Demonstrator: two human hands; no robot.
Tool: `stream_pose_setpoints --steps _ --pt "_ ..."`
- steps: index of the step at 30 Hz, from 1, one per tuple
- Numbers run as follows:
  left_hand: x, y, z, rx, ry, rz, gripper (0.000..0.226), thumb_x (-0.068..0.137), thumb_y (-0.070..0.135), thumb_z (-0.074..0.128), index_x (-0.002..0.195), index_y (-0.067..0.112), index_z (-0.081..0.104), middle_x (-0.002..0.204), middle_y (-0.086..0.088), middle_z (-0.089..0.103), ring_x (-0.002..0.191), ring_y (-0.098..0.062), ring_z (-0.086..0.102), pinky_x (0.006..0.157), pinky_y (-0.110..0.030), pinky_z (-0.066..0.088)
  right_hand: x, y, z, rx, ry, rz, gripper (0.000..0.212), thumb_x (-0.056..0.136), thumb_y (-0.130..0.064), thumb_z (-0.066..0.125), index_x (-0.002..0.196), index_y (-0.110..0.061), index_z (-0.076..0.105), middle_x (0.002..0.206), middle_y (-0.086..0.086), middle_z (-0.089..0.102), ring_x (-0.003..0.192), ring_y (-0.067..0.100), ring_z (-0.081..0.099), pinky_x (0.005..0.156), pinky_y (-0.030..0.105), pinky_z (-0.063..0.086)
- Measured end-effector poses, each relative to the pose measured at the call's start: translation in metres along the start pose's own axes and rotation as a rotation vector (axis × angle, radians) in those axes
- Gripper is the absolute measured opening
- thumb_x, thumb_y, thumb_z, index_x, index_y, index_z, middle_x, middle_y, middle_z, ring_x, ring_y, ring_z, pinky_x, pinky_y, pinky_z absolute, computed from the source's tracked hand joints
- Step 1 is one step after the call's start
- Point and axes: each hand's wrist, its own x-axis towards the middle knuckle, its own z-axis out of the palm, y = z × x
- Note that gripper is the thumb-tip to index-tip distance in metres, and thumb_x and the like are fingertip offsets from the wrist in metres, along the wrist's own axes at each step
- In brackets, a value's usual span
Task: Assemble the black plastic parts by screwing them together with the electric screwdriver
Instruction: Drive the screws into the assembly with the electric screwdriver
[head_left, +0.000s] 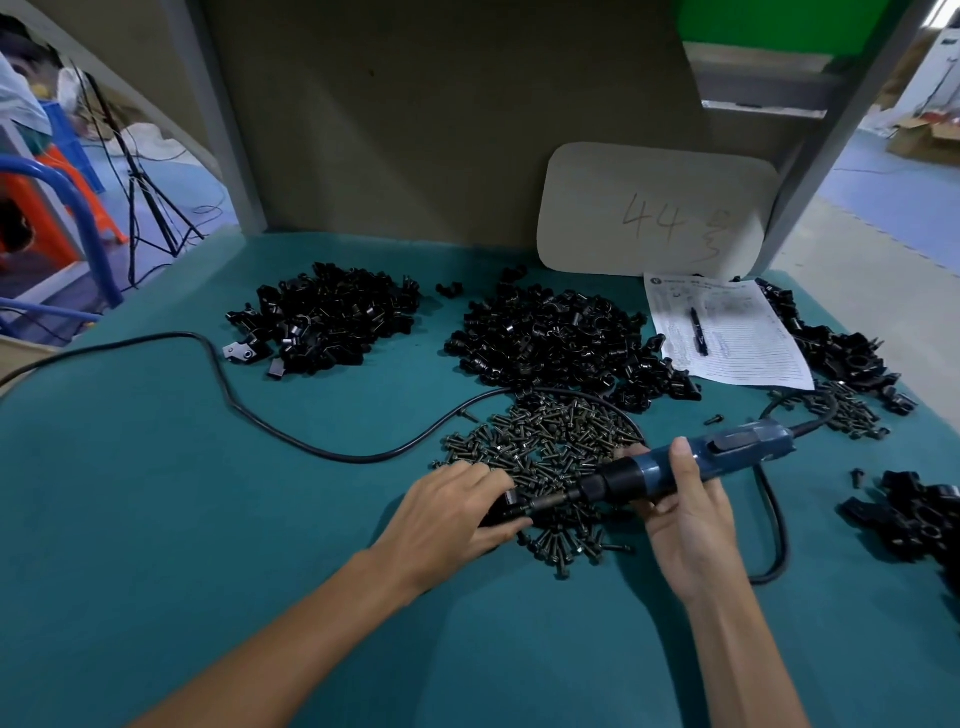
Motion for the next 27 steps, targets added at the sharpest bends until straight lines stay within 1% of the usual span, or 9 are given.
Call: stream_pose_setpoints --steps 3,5,7,9,10,14,18,23,27 --pt "0.001 0.002 -0.002 -0.002 -0.006 -0.02 0.034 0.094 0.053 0.058 0.095 0.019 0.06 0.084 0.008 0.059 0.071 -0.009 0.043 0.063 -0.021 0.033 -0.002 0.0 -0.001 0.149 -0.004 0.009 0.042 0.088 -0.03 0.07 0.122 -0.013 0.053 0.122 0.013 0.073 0.114 0.027 0.071 0.091 0.045 0.061" --pt "0.002 0.003 -0.002 -0.006 -0.013 -0.035 0.034 0.095 0.053 0.058 0.094 0.019 0.058 0.083 0.008 0.058 0.072 -0.007 0.04 0.062 -0.021 0.032 -0.002 0.0 0.0 0.2 0.009 0.018 0.035 0.087 -0.028 0.07 0.114 -0.013 0.053 0.111 0.01 0.073 0.106 0.025 0.073 0.084 0.043 0.063" --pt "0.002 0.003 -0.003 -0.009 -0.03 -0.037 0.034 0.096 0.053 0.057 0.094 0.019 0.058 0.083 0.008 0.058 0.072 -0.008 0.042 0.062 -0.022 0.034 -0.002 -0.001 0.003 0.232 0.042 0.039 0.047 0.087 -0.041 0.067 0.121 -0.012 0.051 0.11 0.009 0.069 0.104 0.024 0.072 0.089 0.043 0.061" --pt "0.002 0.003 -0.003 -0.018 -0.032 -0.039 0.034 0.096 0.053 0.057 0.094 0.019 0.058 0.083 0.008 0.057 0.071 -0.01 0.045 0.061 -0.023 0.037 -0.003 -0.003 0.006 0.228 0.064 0.079 0.071 0.084 -0.063 0.056 0.135 -0.015 0.047 0.119 0.009 0.064 0.117 0.023 0.067 0.099 0.043 0.054" --pt "0.002 0.003 -0.003 -0.02 -0.029 -0.038 0.034 0.096 0.053 0.057 0.093 0.019 0.058 0.082 0.008 0.057 0.07 -0.01 0.045 0.06 -0.023 0.038 -0.002 -0.004 0.007 0.224 0.068 0.09 0.074 0.085 -0.068 0.051 0.137 -0.016 0.045 0.123 0.009 0.063 0.121 0.023 0.065 0.1 0.042 0.053" --pt "0.002 0.004 -0.003 -0.022 -0.031 -0.025 0.033 0.096 0.051 0.058 0.092 0.018 0.058 0.081 0.007 0.057 0.069 -0.012 0.047 0.059 -0.025 0.041 0.001 -0.001 0.005 0.264 0.108 0.096 0.058 0.103 -0.058 0.044 0.14 -0.014 0.044 0.121 0.01 0.06 0.116 0.024 0.066 0.093 0.039 0.056" --pt "0.002 0.004 -0.003 -0.022 -0.007 -0.015 0.031 0.093 0.05 0.061 0.09 0.018 0.058 0.079 0.008 0.057 0.068 -0.009 0.042 0.059 -0.021 0.036 0.003 -0.001 0.007 0.258 0.135 0.089 0.068 0.105 -0.053 0.043 0.153 -0.006 0.034 0.124 0.015 0.057 0.132 0.035 0.057 0.11 0.049 0.047" --pt "0.002 0.003 -0.002 -0.017 0.006 -0.007 0.031 0.093 0.049 0.061 0.09 0.019 0.058 0.079 0.008 0.056 0.07 -0.007 0.036 0.06 -0.021 0.032 0.001 0.0 0.007 0.228 0.12 0.08 0.047 0.105 -0.054 0.043 0.132 -0.015 0.046 0.118 0.01 0.059 0.116 0.027 0.065 0.099 0.044 0.053" --pt "0.002 0.003 -0.002 -0.018 -0.004 -0.006 0.032 0.094 0.05 0.059 0.091 0.019 0.057 0.079 0.008 0.055 0.069 -0.008 0.037 0.06 -0.021 0.033 0.001 -0.001 0.009 0.194 0.111 0.093 0.044 0.106 -0.053 0.042 0.128 -0.016 0.048 0.119 0.01 0.059 0.116 0.027 0.065 0.099 0.044 0.053"
